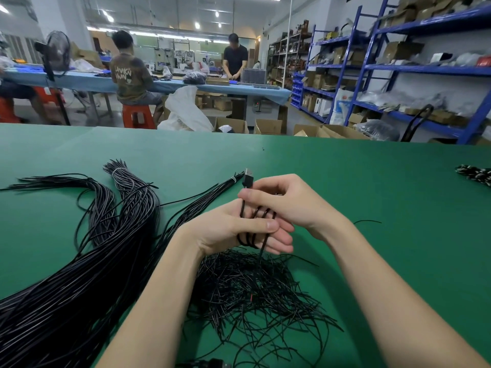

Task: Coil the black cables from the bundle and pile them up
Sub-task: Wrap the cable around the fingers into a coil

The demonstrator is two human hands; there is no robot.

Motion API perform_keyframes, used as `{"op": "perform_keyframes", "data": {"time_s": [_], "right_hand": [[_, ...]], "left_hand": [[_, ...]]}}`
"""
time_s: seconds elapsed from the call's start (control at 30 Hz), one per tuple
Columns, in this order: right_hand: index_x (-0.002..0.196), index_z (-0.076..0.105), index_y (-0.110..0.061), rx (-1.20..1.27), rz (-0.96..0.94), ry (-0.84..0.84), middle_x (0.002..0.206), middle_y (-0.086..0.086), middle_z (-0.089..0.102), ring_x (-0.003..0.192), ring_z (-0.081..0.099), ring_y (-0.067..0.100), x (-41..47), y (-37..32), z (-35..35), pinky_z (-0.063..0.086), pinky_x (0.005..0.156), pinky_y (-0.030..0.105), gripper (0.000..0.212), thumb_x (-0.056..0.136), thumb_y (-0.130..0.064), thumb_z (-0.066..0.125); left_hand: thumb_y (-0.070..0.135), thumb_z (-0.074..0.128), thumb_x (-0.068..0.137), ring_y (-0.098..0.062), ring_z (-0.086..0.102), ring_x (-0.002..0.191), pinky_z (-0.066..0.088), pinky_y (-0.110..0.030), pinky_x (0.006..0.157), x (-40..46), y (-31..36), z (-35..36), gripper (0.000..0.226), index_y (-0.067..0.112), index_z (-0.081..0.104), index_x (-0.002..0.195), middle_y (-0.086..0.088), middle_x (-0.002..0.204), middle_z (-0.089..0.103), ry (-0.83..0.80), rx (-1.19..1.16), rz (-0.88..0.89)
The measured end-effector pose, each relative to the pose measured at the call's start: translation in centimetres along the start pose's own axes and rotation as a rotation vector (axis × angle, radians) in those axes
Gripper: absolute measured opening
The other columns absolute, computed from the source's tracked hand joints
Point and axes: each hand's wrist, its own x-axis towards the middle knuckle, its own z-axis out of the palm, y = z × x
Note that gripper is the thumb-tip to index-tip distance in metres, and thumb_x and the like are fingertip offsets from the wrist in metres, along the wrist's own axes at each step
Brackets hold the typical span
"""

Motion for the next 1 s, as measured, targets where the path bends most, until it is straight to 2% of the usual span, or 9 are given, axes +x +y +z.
{"op": "perform_keyframes", "data": {"time_s": [0.1,0.23,0.37,0.47,0.6,0.7,0.77,0.9,1.0], "right_hand": [[0.082,0.077,-0.017,0.008,-0.007,0.033,0.077,0.004,0.075,0.068,0.061,0.015,-0.1,-0.3,0.1,0.051,0.071,0.031,0.018,0.089,-0.033,0.078],[0.076,0.066,-0.009,-0.069,0.057,0.073,0.060,0.002,0.059,0.048,0.043,0.016,-0.2,0.0,-0.1,0.037,0.047,0.022,0.026,0.095,-0.027,0.068],[0.067,0.056,-0.019,-0.130,0.128,0.115,0.053,-0.005,0.054,0.050,0.044,0.009,-0.5,0.3,-0.2,0.039,0.058,0.026,0.033,0.098,-0.029,0.060],[0.068,0.058,-0.020,-0.148,0.149,0.141,0.066,0.000,0.063,0.056,0.048,0.011,-0.6,0.4,-0.1,0.042,0.067,0.032,0.031,0.098,-0.030,0.060],[0.067,0.060,-0.020,-0.105,0.171,0.172,0.057,-0.006,0.059,0.052,0.048,0.010,-0.9,0.7,-0.3,0.043,0.063,0.030,0.030,0.096,-0.027,0.061],[0.066,0.058,-0.017,-0.004,0.195,0.190,0.052,-0.006,0.056,0.051,0.054,0.007,-1.2,1.0,-0.4,0.051,0.058,0.023,0.032,0.098,-0.023,0.060],[0.066,0.058,-0.015,0.047,0.204,0.206,0.053,-0.002,0.058,0.054,0.058,0.009,-1.4,0.9,-0.4,0.056,0.061,0.025,0.032,0.098,-0.021,0.059],[0.067,0.059,-0.017,0.056,0.195,0.227,0.059,0.001,0.060,0.067,0.062,0.018,-1.5,0.8,-0.4,0.062,0.080,0.044,0.031,0.096,-0.025,0.059],[0.067,0.060,-0.020,0.023,0.174,0.271,0.059,-0.005,0.061,0.065,0.057,0.015,-1.5,0.9,-0.3,0.057,0.075,0.041,0.029,0.095,-0.028,0.058]], "left_hand": [[0.000,0.051,0.097,-0.027,0.075,0.089,0.059,-0.033,0.081,0.0,0.0,0.1,0.023,0.003,0.072,0.105,-0.014,0.093,0.075,0.004,0.006,0.006],[0.001,0.053,0.095,-0.025,0.075,0.086,0.059,-0.033,0.079,0.2,-0.1,0.1,0.023,0.006,0.075,0.099,-0.013,0.091,0.076,0.067,0.010,0.012],[0.006,0.058,0.091,-0.022,0.076,0.085,0.059,-0.030,0.078,0.2,-0.4,-0.3,0.022,0.010,0.080,0.092,-0.010,0.089,0.077,0.156,0.012,0.010],[0.009,0.061,0.092,-0.022,0.075,0.084,0.059,-0.030,0.078,0.5,-0.7,-0.3,0.018,0.009,0.079,0.092,-0.010,0.088,0.076,0.171,0.013,0.000],[0.011,0.061,0.093,-0.020,0.074,0.079,0.058,-0.029,0.076,0.6,-0.7,-0.5,0.018,0.009,0.078,0.092,-0.009,0.087,0.075,0.183,0.026,0.008],[0.009,0.058,0.096,-0.017,0.071,0.074,0.057,-0.027,0.073,0.8,-0.7,-0.6,0.015,0.002,0.071,0.097,-0.008,0.083,0.072,0.174,0.040,0.010],[0.009,0.056,0.098,-0.014,0.068,0.070,0.056,-0.025,0.072,1.0,-0.7,-0.5,0.015,0.000,0.068,0.099,-0.005,0.079,0.070,0.172,0.063,0.010],[0.014,0.053,0.100,-0.008,0.048,0.056,0.050,-0.024,0.064,1.3,-0.5,-0.3,0.019,0.005,0.069,0.093,0.004,0.065,0.057,0.188,0.066,0.047],[0.015,0.050,0.103,-0.008,0.032,0.054,0.042,-0.022,0.060,1.4,-0.5,-0.2,0.023,0.008,0.068,0.089,0.006,0.060,0.043,0.222,0.077,0.074]]}}
